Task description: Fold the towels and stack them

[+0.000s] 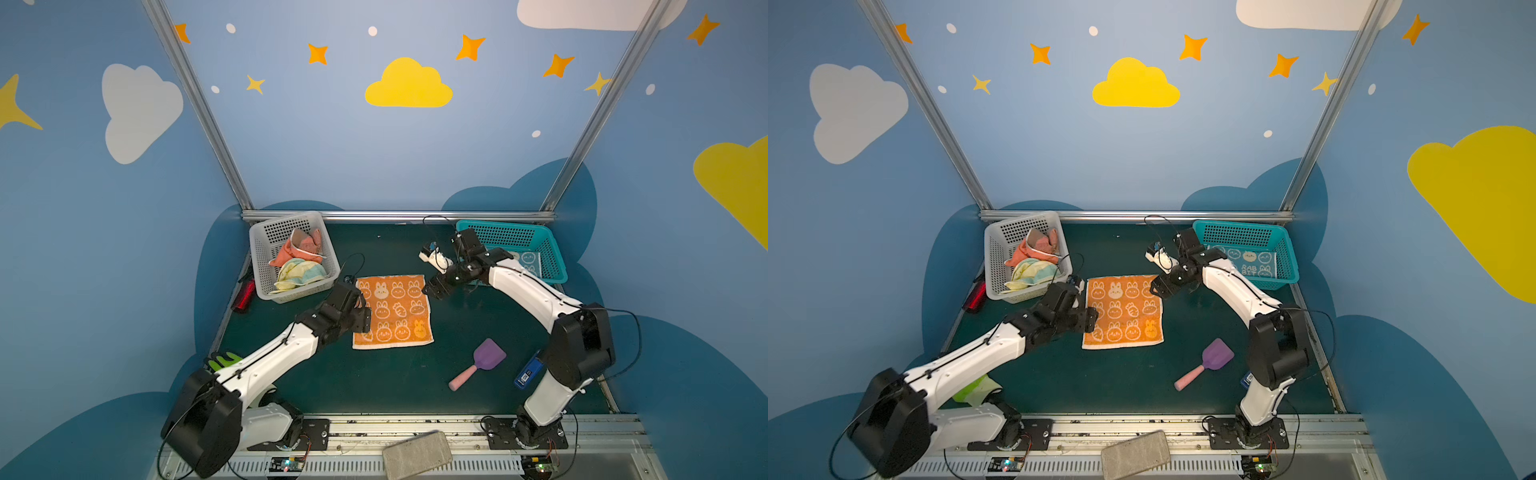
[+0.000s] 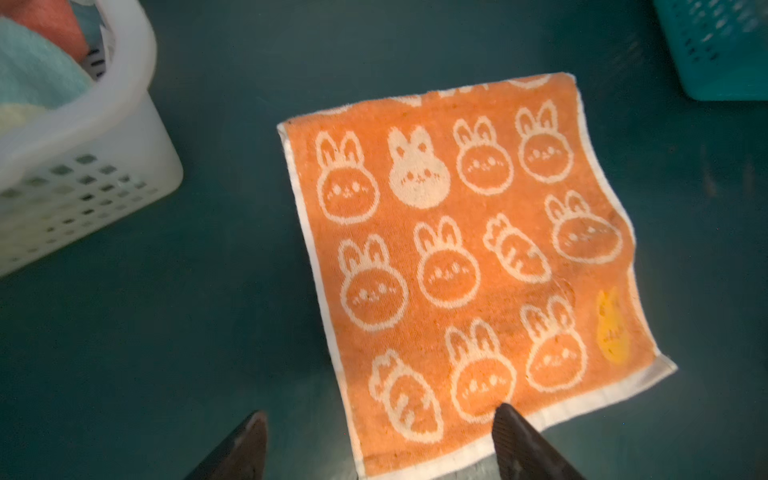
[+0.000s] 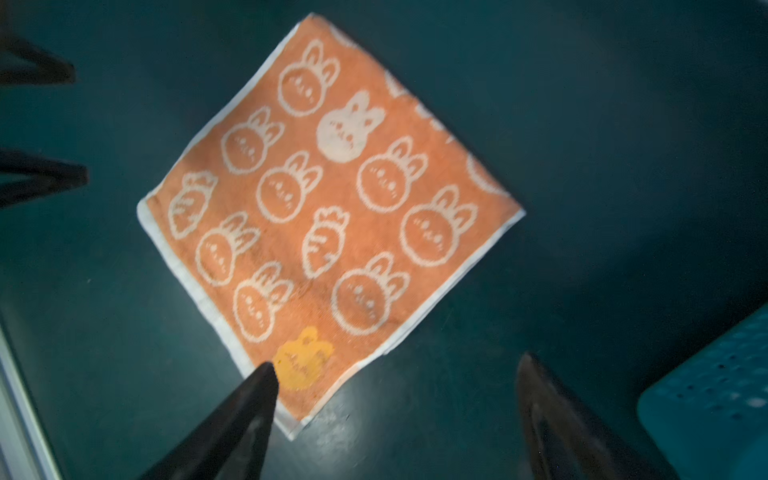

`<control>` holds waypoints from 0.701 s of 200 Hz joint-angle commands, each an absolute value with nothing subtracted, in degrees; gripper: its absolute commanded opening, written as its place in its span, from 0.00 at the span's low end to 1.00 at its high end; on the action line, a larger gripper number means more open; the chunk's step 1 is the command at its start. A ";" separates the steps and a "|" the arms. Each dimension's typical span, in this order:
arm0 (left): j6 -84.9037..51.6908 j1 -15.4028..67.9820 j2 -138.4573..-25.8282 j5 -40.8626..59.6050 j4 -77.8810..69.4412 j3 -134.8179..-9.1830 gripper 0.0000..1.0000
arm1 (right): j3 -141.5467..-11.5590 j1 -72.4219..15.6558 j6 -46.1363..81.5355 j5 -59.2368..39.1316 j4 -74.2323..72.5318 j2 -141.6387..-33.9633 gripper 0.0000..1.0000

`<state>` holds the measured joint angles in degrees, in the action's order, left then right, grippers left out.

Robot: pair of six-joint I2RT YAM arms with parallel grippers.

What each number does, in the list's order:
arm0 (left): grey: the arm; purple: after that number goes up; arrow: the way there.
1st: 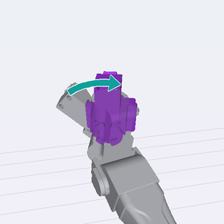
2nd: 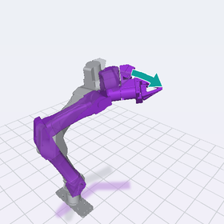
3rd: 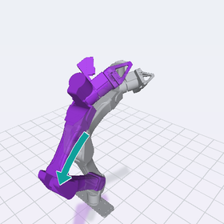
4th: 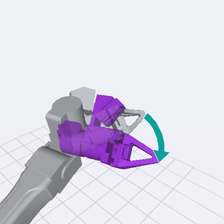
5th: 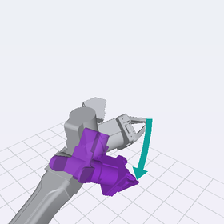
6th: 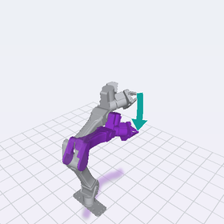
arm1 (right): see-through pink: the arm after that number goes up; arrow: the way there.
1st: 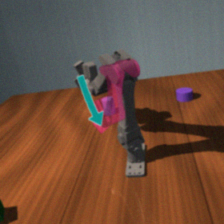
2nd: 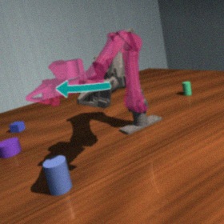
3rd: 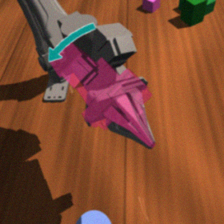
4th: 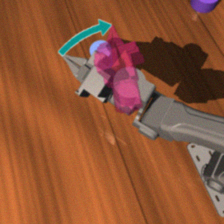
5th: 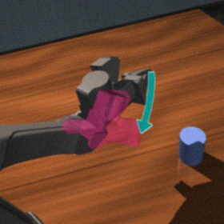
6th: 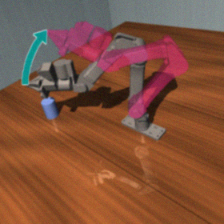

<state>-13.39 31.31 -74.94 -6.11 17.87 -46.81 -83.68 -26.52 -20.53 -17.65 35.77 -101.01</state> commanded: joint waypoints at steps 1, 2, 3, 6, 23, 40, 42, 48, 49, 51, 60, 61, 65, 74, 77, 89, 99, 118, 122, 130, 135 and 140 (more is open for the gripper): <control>-9.51 29.76 -81.79 -9.84 16.74 -54.39 0.84 | -88.07 -26.77 -20.98 -15.25 36.24 -106.03 0.85; -9.42 29.69 -82.25 -9.80 16.76 -54.79 0.84 | -88.29 -26.79 -21.08 -15.09 36.23 -106.28 0.85; -9.28 29.65 -82.70 -9.78 16.82 -55.13 0.84 | -88.44 -26.80 -21.18 -14.93 36.22 -106.49 0.85; -8.99 29.40 -83.82 -9.56 16.93 -56.24 0.84 | -89.15 -26.75 -21.32 -14.54 36.30 -107.09 0.84; -8.23 27.48 -90.55 -8.36 17.75 -62.44 0.83 | -93.56 -26.80 -22.83 -12.81 38.27 -111.34 0.75; -7.65 25.60 -97.23 -6.61 20.02 -68.95 0.81 | -99.46 -26.89 -24.31 -11.07 41.66 -116.61 0.68; -7.67 25.41 -98.00 -6.55 20.41 -69.82 0.81 | -99.78 -26.85 -24.42 -10.94 41.75 -116.88 0.68; -7.67 24.88 -100.23 -6.13 21.47 -71.93 0.80 | -101.69 -26.90 -24.91 -10.14 42.72 -118.78 0.65; -7.66 24.75 -100.52 -6.05 21.72 -72.39 0.80 | -101.91 -26.90 -25.02 -10.03 42.85 -119.03 0.65; -7.58 24.49 -101.31 -5.78 22.09 -73.14 0.80 | -102.36 -26.96 -25.17 -9.85 43.06 -119.49 0.65; -7.69 23.66 -104.20 -5.26 23.36 -76.02 0.80 | -103.85 -26.95 -25.86 -8.58 43.13 -121.36 0.65; -7.71 23.61 -104.44 -5.22 23.50 -76.37 0.80 | -104.04 -26.96 -25.98 -8.51 43.14 -121.59 0.65; -7.75 23.25 -105.68 -4.91 23.88 -77.52 0.79 | -104.66 -26.96 -26.27 -8.19 43.33 -122.38 0.64; -8.14 22.46 -108.24 -4.41 24.68 -79.73 0.79 | -106.01 -26.94 -26.70 -7.54 43.46 -123.90 0.64; -8.31 22.21 -108.96 -4.32 24.87 -80.42 0.79 | -106.40 -26.93 -26.84 -7.41 43.47 -124.43 0.64; -9.21 21.32 -111.85 -4.13 25.73 -82.71 0.78 | -108.20 -26.90 -27.31 -7.10 44.06 -126.28 0.63; -10.03 20.71 -113.99 -4.24 26.66 -84.68 0.78 | -109.41 -27.03 -27.39 -6.78 44.05 -127.62 0.63; -10.86 20.16 -117.45 -4.56 28.92 -88.19 0.77 | -111.16 -26.94 -27.47 -6.71 44.06 -129.38 0.63; -11.04 20.09 -118.06 -4.82 29.49 -88.84 0.77 | -111.45 -26.97 -27.51 -6.78 44.08 -129.86 0.63; -11.49 20.01 -119.17 -5.25 30.45 -89.99 0.76 | -112.01 -26.97 -27.65 -6.54 44.03 -130.53 0.63; -11.74 19.97 -119.76 -5.36 30.86 -90.50 0.76 | -112.59 -26.97 -27.62 -6.27 44.06 -131.25 0.63; -11.90 19.91 -120.38 -5.28 31.19 -90.97 0.76 | -113.13 -26.96 -27.61 -6.13 44.16 -131.81 0.63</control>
<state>-10.13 20.25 -118.13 -4.78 25.96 -87.83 -109.86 -26.83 -26.83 -7.31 42.30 -129.64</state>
